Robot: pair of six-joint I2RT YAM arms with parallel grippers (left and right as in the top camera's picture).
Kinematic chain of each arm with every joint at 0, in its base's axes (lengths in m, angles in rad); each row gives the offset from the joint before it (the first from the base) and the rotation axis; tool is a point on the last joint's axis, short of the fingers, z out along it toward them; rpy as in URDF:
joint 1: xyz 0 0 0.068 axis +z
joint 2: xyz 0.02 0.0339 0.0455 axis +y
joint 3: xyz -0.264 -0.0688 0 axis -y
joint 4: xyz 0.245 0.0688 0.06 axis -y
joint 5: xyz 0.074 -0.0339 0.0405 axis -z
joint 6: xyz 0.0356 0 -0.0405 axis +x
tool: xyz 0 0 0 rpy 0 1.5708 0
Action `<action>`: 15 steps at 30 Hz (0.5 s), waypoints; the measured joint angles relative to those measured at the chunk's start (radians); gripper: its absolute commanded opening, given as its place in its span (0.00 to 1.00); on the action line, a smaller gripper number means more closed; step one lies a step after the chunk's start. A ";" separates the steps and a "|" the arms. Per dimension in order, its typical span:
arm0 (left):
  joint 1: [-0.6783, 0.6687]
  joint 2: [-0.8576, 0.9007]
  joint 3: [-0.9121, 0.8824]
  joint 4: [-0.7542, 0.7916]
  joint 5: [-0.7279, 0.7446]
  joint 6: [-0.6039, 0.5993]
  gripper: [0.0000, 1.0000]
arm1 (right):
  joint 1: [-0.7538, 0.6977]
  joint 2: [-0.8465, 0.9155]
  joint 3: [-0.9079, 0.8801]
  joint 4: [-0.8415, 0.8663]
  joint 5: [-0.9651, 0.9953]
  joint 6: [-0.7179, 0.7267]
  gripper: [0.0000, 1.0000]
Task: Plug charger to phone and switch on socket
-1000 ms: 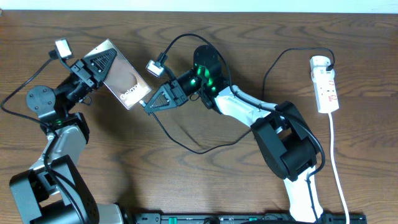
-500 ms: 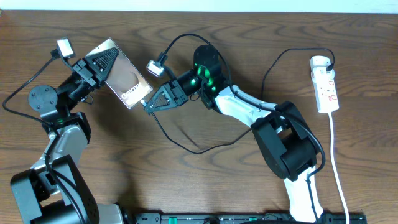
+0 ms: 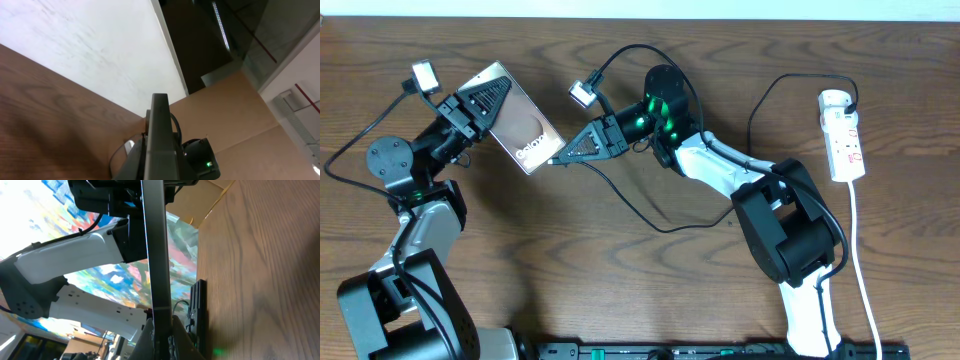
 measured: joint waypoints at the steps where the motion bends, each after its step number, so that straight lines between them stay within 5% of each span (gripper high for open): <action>1: 0.000 0.000 0.000 0.000 -0.001 0.000 0.07 | 0.000 0.000 0.000 0.000 0.000 0.000 0.01; 15: -0.002 0.000 0.000 -0.003 -0.032 0.000 0.07 | -0.001 0.000 0.000 0.000 0.026 0.000 0.01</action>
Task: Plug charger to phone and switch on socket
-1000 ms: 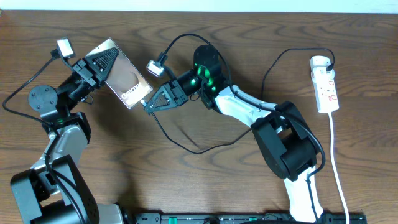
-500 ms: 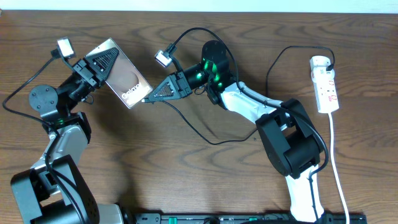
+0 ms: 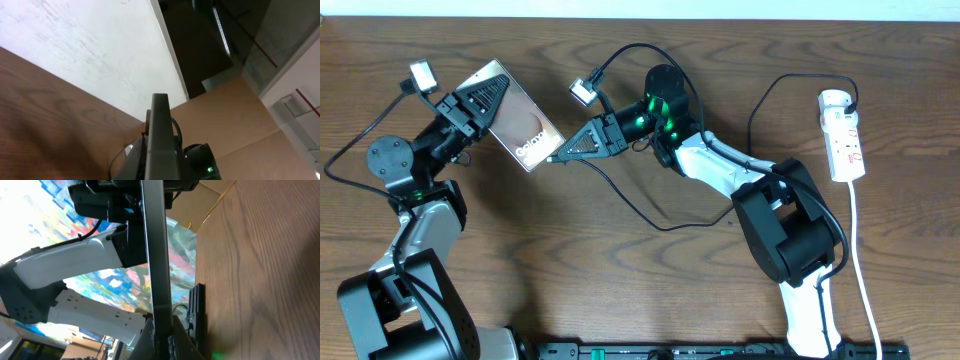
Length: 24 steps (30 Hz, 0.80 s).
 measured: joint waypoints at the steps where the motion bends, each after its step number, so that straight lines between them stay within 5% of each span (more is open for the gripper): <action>1: -0.001 0.000 0.000 0.000 -0.004 0.000 0.07 | 0.000 0.000 0.000 0.000 0.001 0.000 0.01; 24: 0.098 0.000 0.000 -0.013 0.002 -0.044 0.07 | 0.066 -0.001 0.000 -0.112 -0.015 -0.026 0.01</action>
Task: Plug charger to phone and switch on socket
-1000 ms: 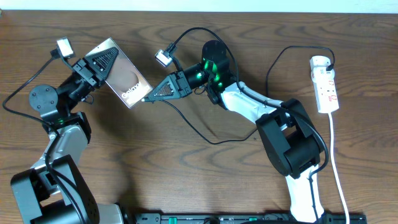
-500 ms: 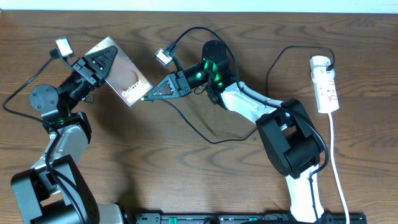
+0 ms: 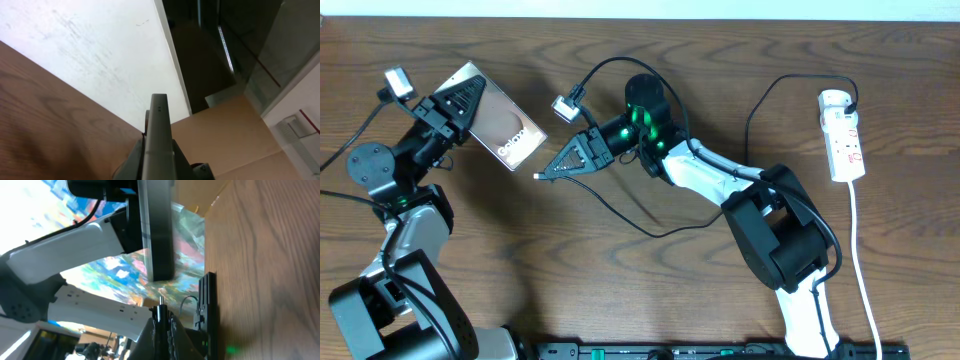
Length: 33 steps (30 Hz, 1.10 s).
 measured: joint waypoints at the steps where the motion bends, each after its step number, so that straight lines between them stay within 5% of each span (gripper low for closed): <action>1: 0.005 0.000 0.000 0.000 0.003 -0.004 0.07 | 0.000 0.000 0.001 -0.048 0.003 -0.019 0.01; 9: 0.068 0.000 0.000 -0.001 0.038 -0.013 0.07 | 0.000 -0.003 0.006 -0.568 0.077 -0.385 0.01; 21: 0.071 0.000 0.000 -0.001 0.057 -0.013 0.07 | 0.000 -0.003 0.007 -0.826 0.215 -0.662 0.01; 33: 0.071 0.000 0.000 -0.001 0.084 -0.013 0.07 | -0.143 -0.003 0.008 -1.212 0.807 -0.816 0.01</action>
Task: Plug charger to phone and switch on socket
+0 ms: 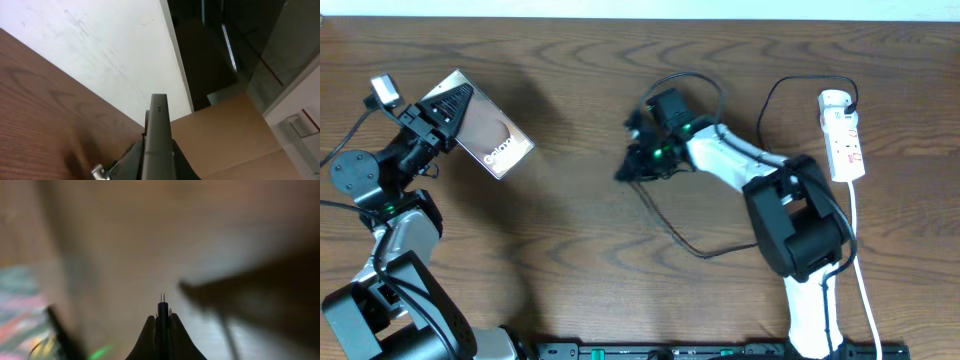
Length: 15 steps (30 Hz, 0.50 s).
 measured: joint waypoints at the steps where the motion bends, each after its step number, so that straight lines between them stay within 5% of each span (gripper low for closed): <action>1: 0.000 0.000 0.000 0.001 0.001 0.000 0.07 | -0.030 0.000 0.000 -0.033 0.050 -0.003 0.01; 15: 0.000 0.000 0.000 0.001 0.018 0.003 0.07 | -0.184 -0.053 0.028 -0.337 0.440 -0.011 0.01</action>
